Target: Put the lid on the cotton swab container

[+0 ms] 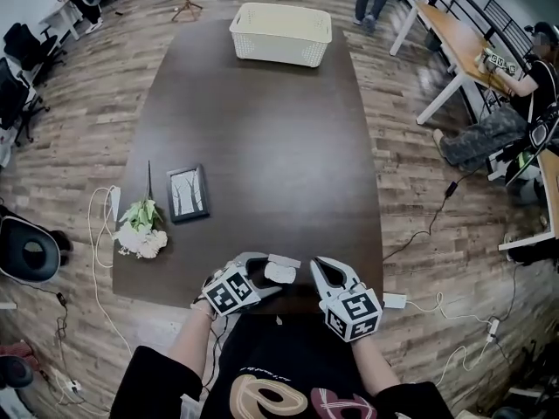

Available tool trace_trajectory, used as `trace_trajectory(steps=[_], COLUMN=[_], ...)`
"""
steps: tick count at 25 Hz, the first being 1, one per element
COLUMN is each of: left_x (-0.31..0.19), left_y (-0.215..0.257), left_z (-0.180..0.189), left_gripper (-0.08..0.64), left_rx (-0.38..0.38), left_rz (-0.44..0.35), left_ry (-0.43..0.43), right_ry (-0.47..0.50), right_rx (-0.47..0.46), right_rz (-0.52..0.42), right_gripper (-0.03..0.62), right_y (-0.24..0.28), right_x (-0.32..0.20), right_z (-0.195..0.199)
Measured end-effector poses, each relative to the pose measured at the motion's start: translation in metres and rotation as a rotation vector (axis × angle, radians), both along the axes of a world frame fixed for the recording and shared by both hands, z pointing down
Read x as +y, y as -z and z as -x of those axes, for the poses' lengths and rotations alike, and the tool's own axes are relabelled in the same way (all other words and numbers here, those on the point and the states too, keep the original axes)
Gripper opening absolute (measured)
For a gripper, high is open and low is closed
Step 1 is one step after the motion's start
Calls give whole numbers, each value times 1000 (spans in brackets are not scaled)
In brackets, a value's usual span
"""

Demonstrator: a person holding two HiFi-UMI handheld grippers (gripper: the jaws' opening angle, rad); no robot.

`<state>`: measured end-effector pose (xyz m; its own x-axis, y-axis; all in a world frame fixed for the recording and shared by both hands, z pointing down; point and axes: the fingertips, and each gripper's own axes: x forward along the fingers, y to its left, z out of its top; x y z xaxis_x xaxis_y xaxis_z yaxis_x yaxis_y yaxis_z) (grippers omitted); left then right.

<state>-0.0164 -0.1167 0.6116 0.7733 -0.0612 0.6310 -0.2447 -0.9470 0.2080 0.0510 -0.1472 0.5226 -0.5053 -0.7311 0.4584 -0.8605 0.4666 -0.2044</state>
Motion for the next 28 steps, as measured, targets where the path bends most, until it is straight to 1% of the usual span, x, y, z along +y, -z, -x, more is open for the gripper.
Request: trace_trajectory(steps=[4,6,8,11,14,16,19,24,28], left_x=[1,1,0,0,1,2,0,1,2], left_y=[-3,-3,-2,-3,-2,-2,-1,-1,-2], left_z=[-1,-2,-2,-2,-3,-2,-2,-1,-1], left_gripper=[298,282,278,273,268,267,265,264,264], left_rx=[-5,-9,-10,-15,-11,-13,-3,-11,-14], left_rz=[-3,-10,-15,-29,-45,-46,-57,-51,-49], left_ry=[-8,-9,5,30,42,47,48,53,51], right_ry=[10,19,40,86,95,93,106,157,181], right_rx=[-8,-27,-37,-24,-38,-60,-85,-139,-143], right_rz=[2,-3,-7,-8,0,17,66,108,145], right_gripper=[8,8,8,8,8,8,8,8,8], right_y=[0,4,7,6,6,6,3,6,2], right_x=[-2,-6,-9,-12,-15,-18,-20,-9,5], right_z=[4,8,14,24,26,26,30,40,43])
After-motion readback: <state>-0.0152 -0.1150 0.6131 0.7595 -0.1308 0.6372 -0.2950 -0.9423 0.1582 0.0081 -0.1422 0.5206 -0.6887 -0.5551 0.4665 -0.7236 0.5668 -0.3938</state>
